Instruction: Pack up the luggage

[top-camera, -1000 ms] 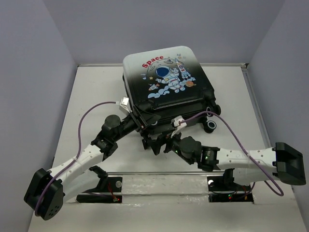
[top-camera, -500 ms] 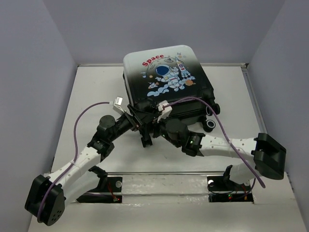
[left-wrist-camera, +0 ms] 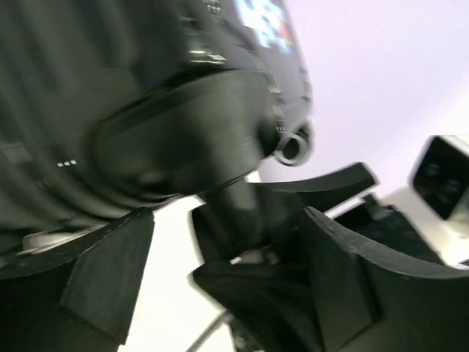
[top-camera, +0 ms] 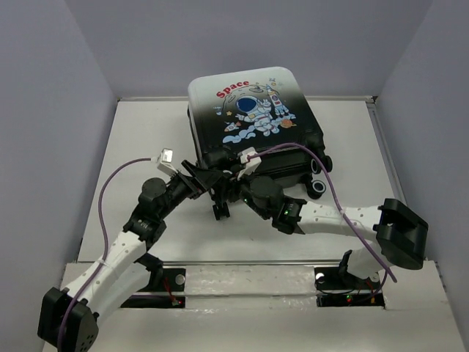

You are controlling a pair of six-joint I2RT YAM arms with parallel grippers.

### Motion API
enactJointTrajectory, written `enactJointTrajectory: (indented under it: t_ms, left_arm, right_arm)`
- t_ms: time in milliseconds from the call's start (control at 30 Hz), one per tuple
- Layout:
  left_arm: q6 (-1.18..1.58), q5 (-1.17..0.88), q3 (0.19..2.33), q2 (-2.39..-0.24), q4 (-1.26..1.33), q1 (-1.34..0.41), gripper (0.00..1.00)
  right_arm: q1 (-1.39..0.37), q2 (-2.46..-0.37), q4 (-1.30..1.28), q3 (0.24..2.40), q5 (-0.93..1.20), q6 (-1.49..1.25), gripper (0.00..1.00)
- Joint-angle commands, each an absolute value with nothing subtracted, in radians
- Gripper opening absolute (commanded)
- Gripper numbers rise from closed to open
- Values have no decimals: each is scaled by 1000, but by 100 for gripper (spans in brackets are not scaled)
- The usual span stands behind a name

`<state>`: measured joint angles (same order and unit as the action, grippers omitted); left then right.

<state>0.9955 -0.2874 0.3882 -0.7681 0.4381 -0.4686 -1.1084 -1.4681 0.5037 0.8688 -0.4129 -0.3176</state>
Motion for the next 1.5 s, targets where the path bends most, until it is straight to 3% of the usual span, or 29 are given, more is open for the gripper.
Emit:
enactJointTrajectory:
  t_ms: [0,133,267,333,433,600,700,1133,1233,1367,1400,1467]
  left_arm:
    - [824,-160,387,-640,152,-466,83]
    - [808,-63,319,-543,72,-468,67]
    - [779,-18,242,-532,113,-469,41]
    - [770,-11,219,-554,130,-471,36]
    - [720,-12,209,-627,218,-483,37]
    - [628,-49,247,-748,386,-506,54]
    - [591,-35,279,-790,429,-523,58]
    - [531,34,370,-940,587,-630,57]
    - [537,52,387,-965,607,-640,51]
    - [549,155,408,-969,598,-655,27]
    - [552,178,422,-968,580,-653,16]
    - [557,225,439,-968,533,-653,6]
  right_arm:
    - [-1097,-1425,640,897,-502,-298,7]
    - [-1097,-1405,549,931,-500,-272,7]
    - [-1097,-1393,502,957,-495,-250,7]
    - [-1097,-1394,496,963,-492,-245,7]
    - [-1097,-1396,489,973,-463,-244,7]
    - [-1097,-1413,482,980,-431,-259,7]
    - [-1097,-1416,482,980,-423,-262,7]
    - [-1097,-1425,494,966,-387,-282,7]
    - [-1097,-1424,502,957,-367,-291,7]
    - [-1097,-1419,512,939,-350,-307,7]
    - [-1097,-1414,514,934,-351,-311,7]
    - [-1097,-1399,514,917,-360,-311,7]
